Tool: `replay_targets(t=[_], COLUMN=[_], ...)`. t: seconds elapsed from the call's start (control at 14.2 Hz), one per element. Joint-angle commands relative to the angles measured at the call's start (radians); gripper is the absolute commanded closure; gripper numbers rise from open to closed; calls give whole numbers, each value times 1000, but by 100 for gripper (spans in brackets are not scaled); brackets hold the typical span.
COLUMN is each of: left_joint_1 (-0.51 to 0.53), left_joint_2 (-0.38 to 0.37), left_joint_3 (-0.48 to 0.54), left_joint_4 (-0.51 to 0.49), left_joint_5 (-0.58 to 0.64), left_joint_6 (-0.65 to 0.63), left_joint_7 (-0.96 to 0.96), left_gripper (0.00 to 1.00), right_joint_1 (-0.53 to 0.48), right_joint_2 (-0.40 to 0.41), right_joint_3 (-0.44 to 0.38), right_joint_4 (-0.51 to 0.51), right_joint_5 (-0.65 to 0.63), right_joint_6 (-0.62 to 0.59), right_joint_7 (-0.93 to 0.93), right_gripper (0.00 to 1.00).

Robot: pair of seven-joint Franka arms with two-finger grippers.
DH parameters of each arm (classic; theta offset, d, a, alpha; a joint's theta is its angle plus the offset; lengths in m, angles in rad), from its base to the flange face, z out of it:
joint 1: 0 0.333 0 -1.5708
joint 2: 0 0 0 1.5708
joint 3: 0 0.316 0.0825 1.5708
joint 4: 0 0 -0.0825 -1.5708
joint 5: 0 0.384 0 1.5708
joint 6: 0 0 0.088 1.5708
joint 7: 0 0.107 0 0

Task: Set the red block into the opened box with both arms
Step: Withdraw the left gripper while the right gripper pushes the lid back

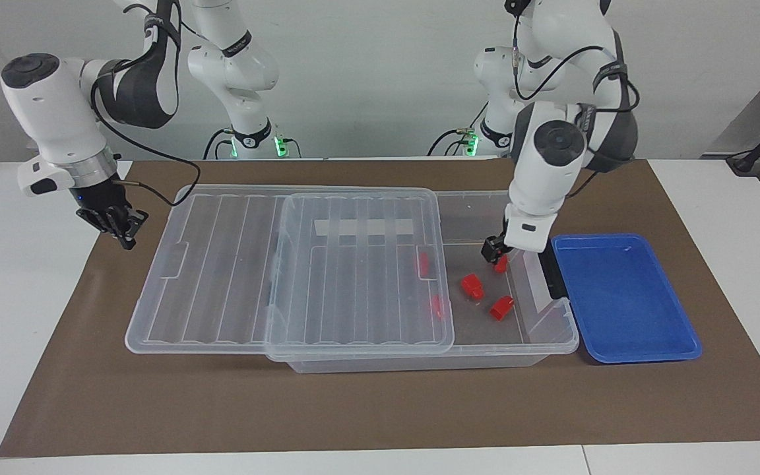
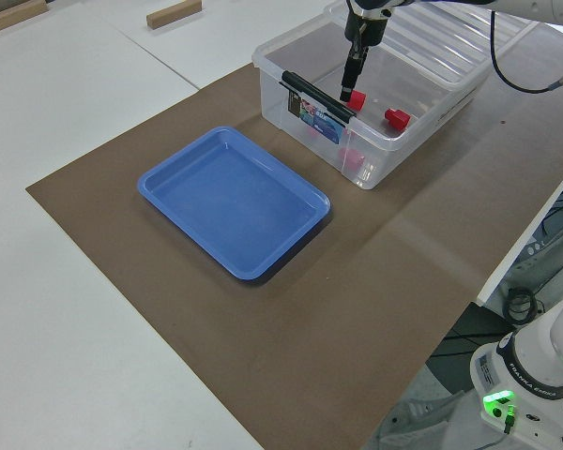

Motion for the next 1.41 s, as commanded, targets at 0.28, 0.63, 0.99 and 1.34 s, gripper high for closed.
replay_targets(t=[0.28, 0.63, 0.99, 1.34], left_joint_1=[297, 325, 325, 322], left_joint_2=[-128, -240, -332, -372], left_joint_3=[13, 17, 26, 26], left_joint_4=[30, -62, -142, -205], left_joint_5=[-8, -5, -5, -5], left_joint_6=[-139, -142, -171, -147], left_joint_7=[599, 651, 656, 656], left_gripper=[0, 0, 0, 0], right_joint_1=[-3, 29, 110, 186], right_joint_2=[-3, -2, -3, -10], right_joint_3=[9, 11, 11, 12], right_joint_4=[-101, -103, -103, -103], right_joint_5=[3, 15, 18, 18], right_joint_6=[146, 145, 121, 85], right_joint_7=[-95, -90, -90, -84], right_gripper=[100, 100, 100, 100])
